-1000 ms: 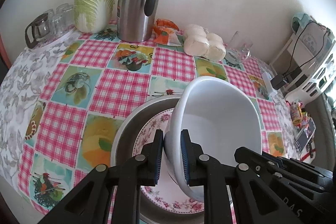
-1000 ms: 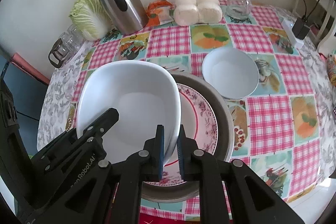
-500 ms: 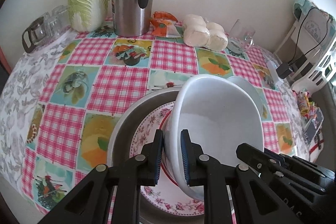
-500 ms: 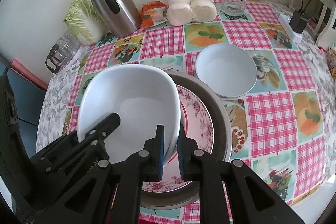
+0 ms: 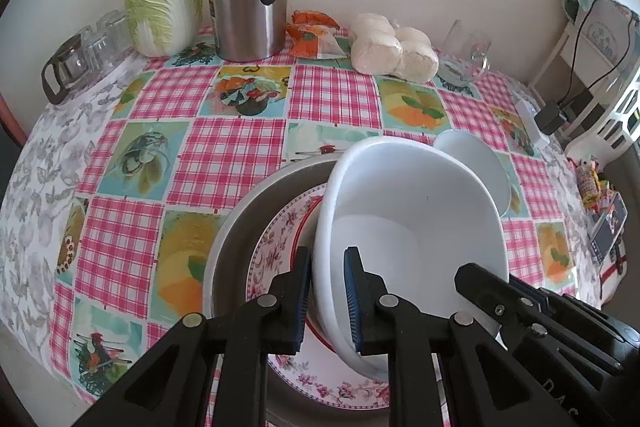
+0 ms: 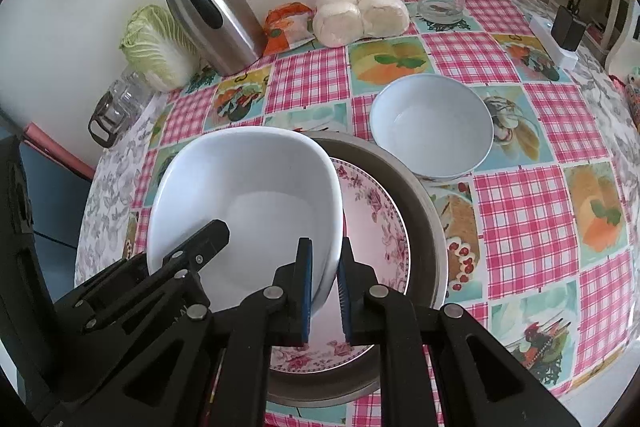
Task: Organize plates and bowls
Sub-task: 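Lower the square bowl with both tools into the red-rimmed bowl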
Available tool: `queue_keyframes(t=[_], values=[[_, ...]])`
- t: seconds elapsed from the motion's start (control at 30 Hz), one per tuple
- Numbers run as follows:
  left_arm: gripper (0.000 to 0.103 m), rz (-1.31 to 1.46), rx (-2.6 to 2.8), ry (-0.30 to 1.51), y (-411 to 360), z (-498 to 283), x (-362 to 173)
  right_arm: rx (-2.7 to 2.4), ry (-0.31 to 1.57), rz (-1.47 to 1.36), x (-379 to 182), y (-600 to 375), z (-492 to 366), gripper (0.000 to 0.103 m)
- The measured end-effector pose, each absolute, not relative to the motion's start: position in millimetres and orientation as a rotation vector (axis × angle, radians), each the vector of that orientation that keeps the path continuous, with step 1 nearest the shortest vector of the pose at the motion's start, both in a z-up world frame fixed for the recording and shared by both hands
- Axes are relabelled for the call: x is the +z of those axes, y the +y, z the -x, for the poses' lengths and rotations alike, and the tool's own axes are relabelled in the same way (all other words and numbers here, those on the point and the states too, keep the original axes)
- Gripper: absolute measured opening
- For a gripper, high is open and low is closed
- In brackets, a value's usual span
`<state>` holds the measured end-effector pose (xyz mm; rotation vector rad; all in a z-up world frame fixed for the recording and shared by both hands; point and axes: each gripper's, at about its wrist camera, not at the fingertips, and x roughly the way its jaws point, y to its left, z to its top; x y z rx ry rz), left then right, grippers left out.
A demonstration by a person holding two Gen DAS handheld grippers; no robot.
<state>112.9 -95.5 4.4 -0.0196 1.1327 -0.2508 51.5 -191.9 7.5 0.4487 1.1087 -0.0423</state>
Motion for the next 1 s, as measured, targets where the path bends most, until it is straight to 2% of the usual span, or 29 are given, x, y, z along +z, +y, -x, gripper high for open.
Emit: queue_keyframes(t=[0.67, 1.0], values=[[0.020, -0.009, -0.221, 1.152, -101.3, -114.2, 5.1, -0.032, 1.036, -0.516, 4.9, -197.1, -41.4, 0.014], [0.028, -0.019, -0.217, 1.102, -99.3, -110.8, 22.4, -0.012, 1.035, -0.520, 4.9, -196.8, -40.7, 0.014]])
